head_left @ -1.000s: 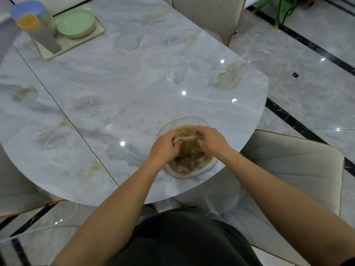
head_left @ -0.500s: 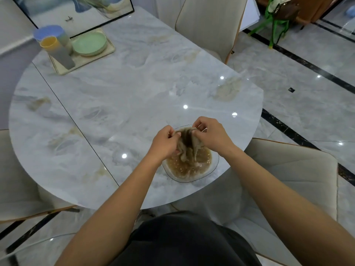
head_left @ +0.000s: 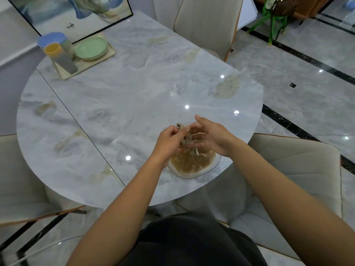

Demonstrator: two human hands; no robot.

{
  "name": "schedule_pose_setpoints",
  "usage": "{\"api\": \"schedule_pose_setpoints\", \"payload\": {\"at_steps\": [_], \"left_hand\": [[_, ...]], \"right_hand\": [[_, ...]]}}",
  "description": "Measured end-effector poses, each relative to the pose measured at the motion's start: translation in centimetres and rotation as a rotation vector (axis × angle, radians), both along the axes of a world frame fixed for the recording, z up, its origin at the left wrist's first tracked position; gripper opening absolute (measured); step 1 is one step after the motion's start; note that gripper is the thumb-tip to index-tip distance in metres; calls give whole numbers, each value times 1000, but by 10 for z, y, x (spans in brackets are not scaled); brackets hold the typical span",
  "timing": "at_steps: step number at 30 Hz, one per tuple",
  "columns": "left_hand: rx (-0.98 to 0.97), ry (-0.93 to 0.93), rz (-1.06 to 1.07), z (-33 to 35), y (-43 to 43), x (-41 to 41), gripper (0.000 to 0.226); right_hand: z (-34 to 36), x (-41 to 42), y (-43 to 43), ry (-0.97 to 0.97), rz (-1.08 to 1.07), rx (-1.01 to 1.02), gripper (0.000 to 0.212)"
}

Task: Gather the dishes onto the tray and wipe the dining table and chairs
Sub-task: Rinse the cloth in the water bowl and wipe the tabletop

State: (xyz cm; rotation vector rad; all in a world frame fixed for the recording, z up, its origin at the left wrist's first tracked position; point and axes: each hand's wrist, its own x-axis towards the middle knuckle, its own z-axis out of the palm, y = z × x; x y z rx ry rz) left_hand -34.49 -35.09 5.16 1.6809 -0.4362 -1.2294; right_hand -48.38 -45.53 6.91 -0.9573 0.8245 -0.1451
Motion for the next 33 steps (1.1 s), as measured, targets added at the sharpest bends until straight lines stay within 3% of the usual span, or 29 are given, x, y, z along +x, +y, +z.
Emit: {"api": "schedule_pose_setpoints", "payload": {"at_steps": [5,10,12,14,16,18,20,23,26,33], "left_hand": [[14,-26,5,-6,5,-3,28],[50,-72,-20,-12,6,0,18],[48,-64,-26,-12,4,-1,13],[37,-36,-25,-11,1,-4,13],[35,-15,-15,-13,-4,-7,12],[39,9,-14,-14,-9,-8,12],[33,35,-26,-16,-12,-10,13],[23,58,-21,-19,-15,-13,16],[25,76,6,-21,-15,-14,17],[87,90,107,-29,-8,-4,26]], "right_hand": [[-18,-18,-3,-86,104,181,70],[-42,-33,-3,-199,8,312,66],[-52,-33,-2,-158,-51,208,49],[-67,-33,0,-12,-68,-71,30],[-82,-34,3,128,39,-394,64],[-98,-28,12,161,165,-563,92],[-113,-20,20,150,157,-693,87],[-112,-9,25,136,-45,-735,54],[-118,-3,27,171,-143,-740,47],[-123,-2,19,308,-34,-807,42]]}}
